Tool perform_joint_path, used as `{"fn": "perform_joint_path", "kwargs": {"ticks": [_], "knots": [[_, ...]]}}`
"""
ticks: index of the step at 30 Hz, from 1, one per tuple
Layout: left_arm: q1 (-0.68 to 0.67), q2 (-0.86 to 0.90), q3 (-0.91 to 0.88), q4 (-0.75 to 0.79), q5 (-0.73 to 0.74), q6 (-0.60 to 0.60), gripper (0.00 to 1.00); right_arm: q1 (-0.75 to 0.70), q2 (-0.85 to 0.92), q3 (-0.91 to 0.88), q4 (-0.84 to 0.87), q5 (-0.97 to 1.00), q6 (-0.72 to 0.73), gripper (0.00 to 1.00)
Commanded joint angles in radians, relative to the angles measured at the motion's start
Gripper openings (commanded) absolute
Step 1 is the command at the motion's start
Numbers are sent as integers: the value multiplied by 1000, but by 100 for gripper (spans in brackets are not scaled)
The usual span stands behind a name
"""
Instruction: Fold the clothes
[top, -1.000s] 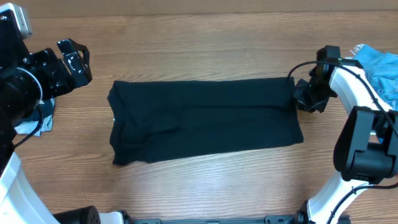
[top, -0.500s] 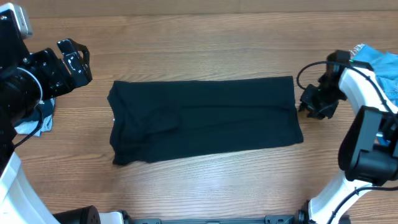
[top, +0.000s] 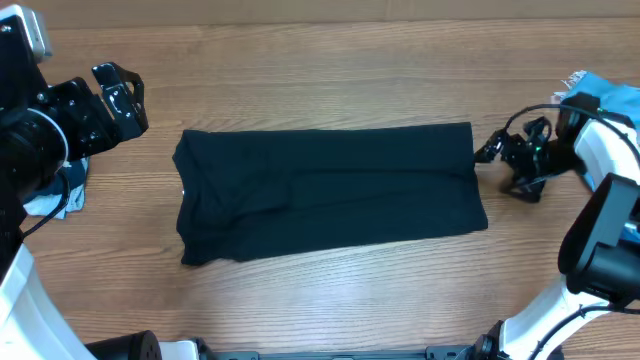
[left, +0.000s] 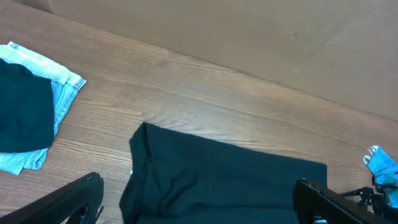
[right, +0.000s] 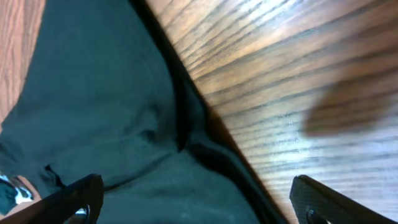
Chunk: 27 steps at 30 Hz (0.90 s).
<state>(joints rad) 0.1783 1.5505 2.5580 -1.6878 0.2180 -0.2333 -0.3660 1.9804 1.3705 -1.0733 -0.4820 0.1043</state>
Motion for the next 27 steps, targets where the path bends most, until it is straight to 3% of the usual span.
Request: {"fn": "perform_joint_path", "kwargs": {"ticks": [1,16,22,24,27], "knots": [[-3,0,3,-2,19,12,100,-1,-35,-90,49,-29,-16,99],[-3,0,3,-2,19,12,100,0,-35,-359,454,-149,77,95],[-3,0,3,-2,19,12,100,0,-35,-389,509,-241,-5,94],[-3,0,3,-2,19,12,100,0,-35,-389,507,-201,1,89],[-3,0,3,-2,19,12,100,-2,-35,-389,525,-129,26,89]]}}
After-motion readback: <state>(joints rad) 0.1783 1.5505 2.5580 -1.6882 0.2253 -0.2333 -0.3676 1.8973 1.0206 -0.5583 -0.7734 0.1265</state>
